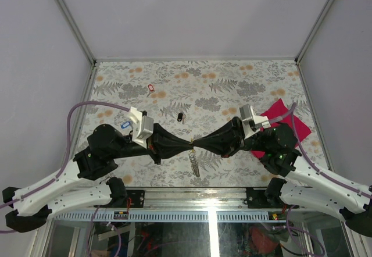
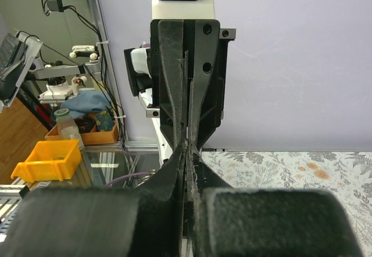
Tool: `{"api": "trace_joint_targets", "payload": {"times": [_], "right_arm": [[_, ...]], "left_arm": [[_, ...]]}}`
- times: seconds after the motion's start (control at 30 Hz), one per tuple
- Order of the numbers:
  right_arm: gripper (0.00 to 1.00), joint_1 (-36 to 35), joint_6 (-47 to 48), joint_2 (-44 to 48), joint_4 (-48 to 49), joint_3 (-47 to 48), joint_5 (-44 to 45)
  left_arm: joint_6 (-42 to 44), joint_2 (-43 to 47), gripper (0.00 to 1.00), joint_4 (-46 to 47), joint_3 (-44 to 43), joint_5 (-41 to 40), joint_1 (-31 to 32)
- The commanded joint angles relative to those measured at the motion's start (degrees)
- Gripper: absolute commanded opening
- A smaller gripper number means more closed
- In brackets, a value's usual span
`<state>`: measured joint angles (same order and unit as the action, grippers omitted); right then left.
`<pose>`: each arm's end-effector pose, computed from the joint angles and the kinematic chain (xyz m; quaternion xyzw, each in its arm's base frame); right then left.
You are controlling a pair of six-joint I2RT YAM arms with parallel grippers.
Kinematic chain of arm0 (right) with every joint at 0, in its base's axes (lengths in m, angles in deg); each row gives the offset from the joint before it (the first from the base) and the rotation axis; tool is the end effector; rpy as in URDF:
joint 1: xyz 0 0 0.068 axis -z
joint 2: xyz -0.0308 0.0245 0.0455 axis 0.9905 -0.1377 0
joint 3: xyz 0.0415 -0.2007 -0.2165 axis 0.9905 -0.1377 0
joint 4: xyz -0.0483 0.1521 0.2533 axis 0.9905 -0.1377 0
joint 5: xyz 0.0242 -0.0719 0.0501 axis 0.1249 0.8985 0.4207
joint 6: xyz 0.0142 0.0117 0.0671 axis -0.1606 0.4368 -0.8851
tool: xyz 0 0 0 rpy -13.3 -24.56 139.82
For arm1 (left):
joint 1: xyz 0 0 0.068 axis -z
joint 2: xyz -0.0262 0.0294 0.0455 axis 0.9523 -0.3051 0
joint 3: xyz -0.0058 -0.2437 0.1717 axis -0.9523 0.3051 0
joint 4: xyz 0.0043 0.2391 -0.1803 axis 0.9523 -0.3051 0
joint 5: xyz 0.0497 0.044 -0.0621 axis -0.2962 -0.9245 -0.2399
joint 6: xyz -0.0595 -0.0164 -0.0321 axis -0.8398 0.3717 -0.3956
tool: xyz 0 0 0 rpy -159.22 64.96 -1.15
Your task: Put the keys on the keyring
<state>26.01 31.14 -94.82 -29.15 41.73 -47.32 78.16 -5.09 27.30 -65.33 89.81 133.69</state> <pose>0.0911 0.1931 0.4261 -0.3876 0.3577 0.6330 0.5667 0.0735 -0.1829 0.4395 0.4295 0.4744 -0.5298 0.5566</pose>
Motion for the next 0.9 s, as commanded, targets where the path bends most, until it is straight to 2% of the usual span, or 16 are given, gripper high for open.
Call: {"api": "trace_joint_targets", "payload": {"times": [0.0,0.1,0.23,0.37,0.5,0.57,0.73,0.87], "right_arm": [[0.00,-0.40,0.82,0.92,3.77,1.22,-0.38],[0.02,-0.37,2.95,2.29,-0.58,2.47,0.12],[0.17,-0.40,8.12,4.74,-13.40,5.85,2.99],[0.30,-0.36,13.73,7.04,-27.29,8.87,5.79],[0.36,-0.43,17.59,8.89,-36.97,9.50,8.13],[0.38,-0.40,22.26,9.85,-41.69,9.08,6.35],[0.38,-0.37,25.01,11.70,-44.37,6.61,5.80],[0.38,-0.38,27.97,11.70,-42.07,3.88,5.26]], "left_arm": [[-0.39,-0.78,0.00,2.85,-1.30,0.55,-0.01],[0.17,-1.07,0.00,-0.13,-2.46,0.32,0.03],[2.31,-2.06,0.00,-8.64,-5.78,-0.16,0.04],[5.57,-5.32,0.00,-21.78,-11.40,0.13,0.02],[8.31,-8.97,0.00,-32.27,-16.03,-0.19,0.01],[9.24,-10.56,0.00,-36.19,-17.84,-0.18,0.07],[11.46,-15.65,0.00,-46.01,-23.53,-0.76,0.05],[13.15,-21.19,0.00,-53.31,-28.71,-2.84,0.18]]}}
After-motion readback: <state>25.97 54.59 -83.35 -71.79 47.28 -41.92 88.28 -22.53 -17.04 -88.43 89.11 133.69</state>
